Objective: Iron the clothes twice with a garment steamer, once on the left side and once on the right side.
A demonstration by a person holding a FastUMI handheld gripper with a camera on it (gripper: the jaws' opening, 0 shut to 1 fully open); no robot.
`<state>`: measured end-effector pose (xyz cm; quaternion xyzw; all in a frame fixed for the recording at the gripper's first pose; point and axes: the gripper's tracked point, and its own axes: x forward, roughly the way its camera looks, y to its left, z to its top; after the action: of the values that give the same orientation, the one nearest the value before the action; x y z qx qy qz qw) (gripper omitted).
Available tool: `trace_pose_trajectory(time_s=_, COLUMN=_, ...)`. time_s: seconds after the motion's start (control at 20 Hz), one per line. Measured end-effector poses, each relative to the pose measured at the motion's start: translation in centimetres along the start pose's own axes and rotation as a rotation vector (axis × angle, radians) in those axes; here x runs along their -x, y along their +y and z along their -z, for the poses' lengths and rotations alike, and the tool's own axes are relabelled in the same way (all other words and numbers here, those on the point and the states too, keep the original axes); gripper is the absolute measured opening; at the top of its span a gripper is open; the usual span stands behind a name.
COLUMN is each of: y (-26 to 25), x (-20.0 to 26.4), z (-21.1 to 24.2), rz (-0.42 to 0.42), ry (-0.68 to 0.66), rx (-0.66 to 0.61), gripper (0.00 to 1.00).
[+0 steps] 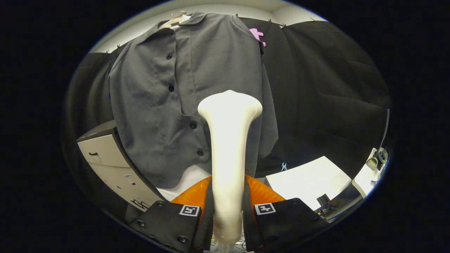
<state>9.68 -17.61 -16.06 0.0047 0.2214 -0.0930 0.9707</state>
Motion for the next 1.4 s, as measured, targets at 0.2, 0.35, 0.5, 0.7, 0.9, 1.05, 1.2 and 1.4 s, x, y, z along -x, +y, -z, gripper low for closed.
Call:
trace_pose_trajectory(time_s=0.2, y=1.5, x=3.6, z=-3.9, rz=-0.030, ry=-0.083, rx=0.020, gripper=0.43)
trace_pose_trajectory(time_s=0.35, y=3.2, x=6.2, z=-6.7, rz=-0.056, ry=-0.149, rx=0.039, gripper=0.43)
trace_pose_trajectory(time_s=0.5, y=4.5, x=8.8, z=-8.9, rz=-0.074, ry=-0.212, rx=0.066, gripper=0.43)
trace_pose_trajectory(time_s=0.7, y=5.8, x=12.0, z=-11.8, rz=-0.097, ry=-0.284, rx=0.084, gripper=0.43)
trace_pose_trajectory(time_s=0.9, y=6.9, x=15.2, z=-14.7, rz=-0.107, ry=-0.354, rx=0.087, gripper=0.43)
trace_pose_trajectory(time_s=1.05, y=7.4, x=16.4, z=-15.4, rz=-0.123, ry=-0.371, rx=0.086, gripper=0.43)
trace_pose_trajectory(time_s=1.2, y=7.5, x=17.3, z=-15.9, rz=-0.126, ry=-0.386, rx=0.090, gripper=0.43)
trace_pose_trajectory(time_s=1.4, y=7.6, x=18.1, z=-16.4, rz=-0.130, ry=-0.404, rx=0.093, gripper=0.43)
